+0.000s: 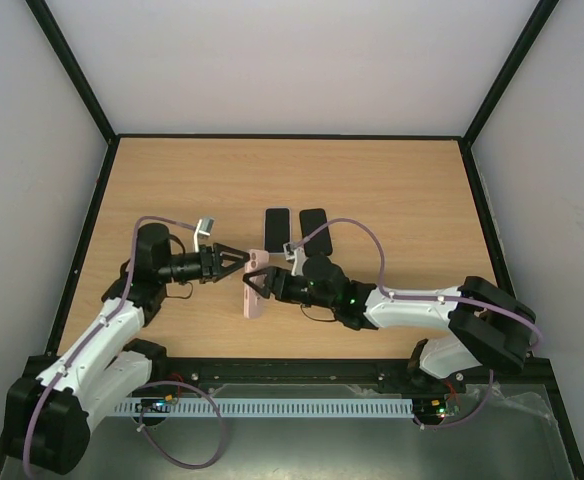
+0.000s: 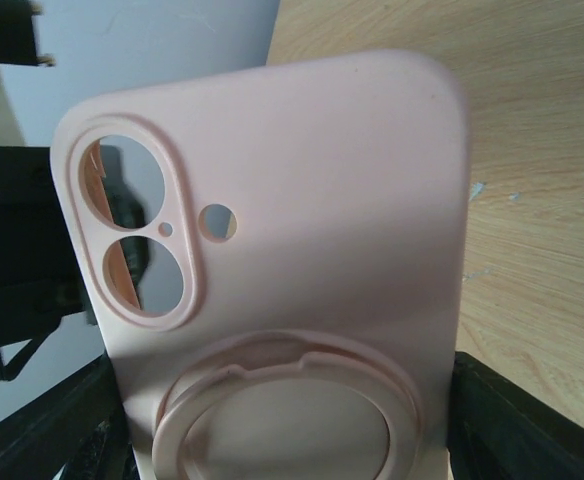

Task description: Put the phone into the phone case

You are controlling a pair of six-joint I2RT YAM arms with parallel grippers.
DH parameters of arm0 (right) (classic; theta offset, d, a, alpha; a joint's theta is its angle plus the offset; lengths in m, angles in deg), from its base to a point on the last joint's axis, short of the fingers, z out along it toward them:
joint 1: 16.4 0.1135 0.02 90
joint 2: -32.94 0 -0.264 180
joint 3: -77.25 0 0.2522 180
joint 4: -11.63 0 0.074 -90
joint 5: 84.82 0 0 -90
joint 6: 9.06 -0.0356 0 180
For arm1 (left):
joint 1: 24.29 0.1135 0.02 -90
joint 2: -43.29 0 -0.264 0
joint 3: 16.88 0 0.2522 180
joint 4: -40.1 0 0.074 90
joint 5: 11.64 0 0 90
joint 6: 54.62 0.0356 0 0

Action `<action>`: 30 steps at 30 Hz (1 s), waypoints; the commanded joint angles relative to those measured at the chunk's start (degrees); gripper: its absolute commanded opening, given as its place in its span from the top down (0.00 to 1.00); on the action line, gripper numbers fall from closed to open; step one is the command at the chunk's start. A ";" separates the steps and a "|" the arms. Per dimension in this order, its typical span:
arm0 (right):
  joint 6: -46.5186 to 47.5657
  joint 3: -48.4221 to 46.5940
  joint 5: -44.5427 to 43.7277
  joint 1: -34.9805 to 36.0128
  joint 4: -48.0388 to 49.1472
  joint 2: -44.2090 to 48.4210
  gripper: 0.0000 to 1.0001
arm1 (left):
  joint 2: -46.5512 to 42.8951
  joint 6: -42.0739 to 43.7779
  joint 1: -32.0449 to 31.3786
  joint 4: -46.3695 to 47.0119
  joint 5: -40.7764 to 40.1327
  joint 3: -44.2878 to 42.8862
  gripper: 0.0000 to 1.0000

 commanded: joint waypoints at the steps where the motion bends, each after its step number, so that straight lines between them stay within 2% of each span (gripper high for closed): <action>1: -0.58 0.32 2.27 0.12 7.35 0.63 0.29 | 1.15 2.50 -0.55 -1.58 -2.63 -1.21 0.42; 4: -0.05 0.11 2.24 0.12 6.82 0.86 0.29 | 1.70 5.01 -0.62 -4.53 -3.33 -2.57 0.39; 6: 0.13 -0.18 2.78 0.08 6.98 0.52 0.29 | 2.14 5.51 -0.67 -5.05 -3.20 -2.75 0.41; 11: 0.00 -0.59 3.66 -0.01 7.50 -1.17 0.29 | 2.44 4.41 -1.01 -3.66 -2.59 -2.74 0.68; 14: -0.32 -0.19 3.71 -0.02 8.36 -2.28 0.29 | 2.55 3.92 -1.01 -3.61 -2.67 -2.68 0.80; 16: -0.37 -0.12 3.82 -0.06 8.57 -3.11 0.28 | 2.84 3.90 -0.97 -3.77 -2.76 -2.76 0.94; 17: -0.37 -0.11 3.90 -0.09 8.62 -3.52 0.28 | 3.02 4.24 -1.00 -4.21 -2.86 -2.93 0.97; 20: -0.31 -0.24 4.80 -0.56 8.43 -4.62 0.25 | 3.43 5.22 -1.01 -6.23 -4.63 -3.61 0.98; 23: 0.85 -0.94 4.74 -1.27 5.77 -4.30 0.05 | 4.31 6.99 -0.96 -9.48 -8.22 -4.83 0.98; 24: 1.50 -1.14 4.32 -1.36 4.17 -3.87 0.01 | 4.78 7.85 -0.97 -11.24 -10.04 -5.42 0.98; 30: 3.95 0.54 -0.99 -1.43 -3.15 1.80 0.02 | 12.06 15.40 -1.01 -28.36 -27.89 -10.49 0.98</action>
